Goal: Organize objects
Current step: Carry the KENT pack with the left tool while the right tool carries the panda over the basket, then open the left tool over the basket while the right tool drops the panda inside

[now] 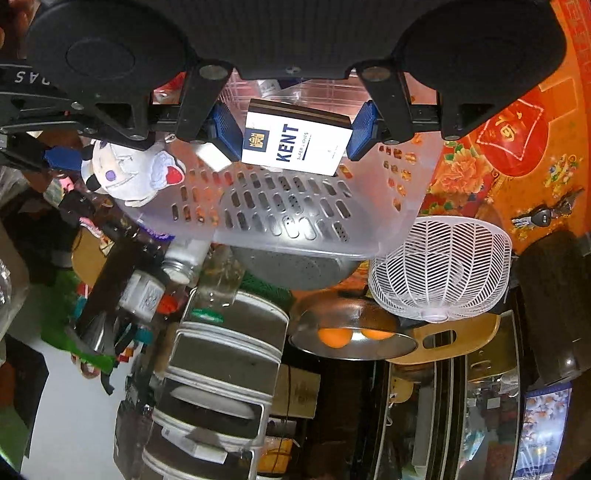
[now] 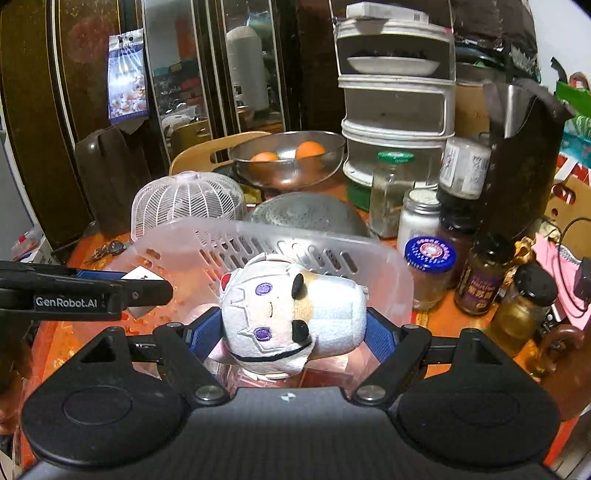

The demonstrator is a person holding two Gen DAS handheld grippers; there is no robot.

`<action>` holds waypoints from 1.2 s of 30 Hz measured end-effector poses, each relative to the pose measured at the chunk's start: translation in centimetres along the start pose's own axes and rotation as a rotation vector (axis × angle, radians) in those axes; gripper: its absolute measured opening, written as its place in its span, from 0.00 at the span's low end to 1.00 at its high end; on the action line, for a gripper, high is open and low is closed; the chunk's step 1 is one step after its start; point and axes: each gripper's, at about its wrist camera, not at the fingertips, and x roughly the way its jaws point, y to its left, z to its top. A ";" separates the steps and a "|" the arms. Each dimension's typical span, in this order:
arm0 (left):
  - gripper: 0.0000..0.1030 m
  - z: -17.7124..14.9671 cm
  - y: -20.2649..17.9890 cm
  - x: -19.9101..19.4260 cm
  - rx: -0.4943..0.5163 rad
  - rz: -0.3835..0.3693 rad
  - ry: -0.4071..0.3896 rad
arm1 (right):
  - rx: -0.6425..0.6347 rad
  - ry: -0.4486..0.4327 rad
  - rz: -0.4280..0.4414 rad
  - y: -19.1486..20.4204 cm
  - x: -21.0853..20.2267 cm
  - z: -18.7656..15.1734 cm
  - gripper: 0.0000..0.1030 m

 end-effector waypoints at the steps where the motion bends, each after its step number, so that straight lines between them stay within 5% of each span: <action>1: 0.63 -0.1 0.1 0.2 0.000 0.002 0.004 | -0.003 0.004 -0.004 0.1 0.2 0.0 0.80; 11: 0.64 -0.9 -0.2 0.8 0.022 -0.007 -0.007 | 0.010 -0.016 -0.029 -0.1 0.5 -0.3 0.84; 14: 0.81 -1.2 -0.8 0.5 0.056 0.014 -0.032 | 0.024 -0.018 -0.018 -0.4 0.3 -0.1 0.91; 19: 0.84 -1.6 -0.5 -0.7 0.039 -0.010 -0.076 | 0.044 -0.073 -0.030 -0.6 -1.0 -0.2 0.98; 23: 0.90 -3.3 -0.5 -5.2 0.055 -0.054 -0.194 | 0.056 -0.169 -0.013 -0.9 -4.8 -1.3 1.00; 30: 0.99 -12.8 1.7 -12.3 0.089 0.011 -0.381 | 0.092 -0.295 0.000 -0.8 -11.4 -9.6 1.00; 36: 0.94 -15.4 4.8 -6.5 0.032 0.078 -0.220 | 0.199 -0.225 0.070 0.0 -10.1 -17.9 1.00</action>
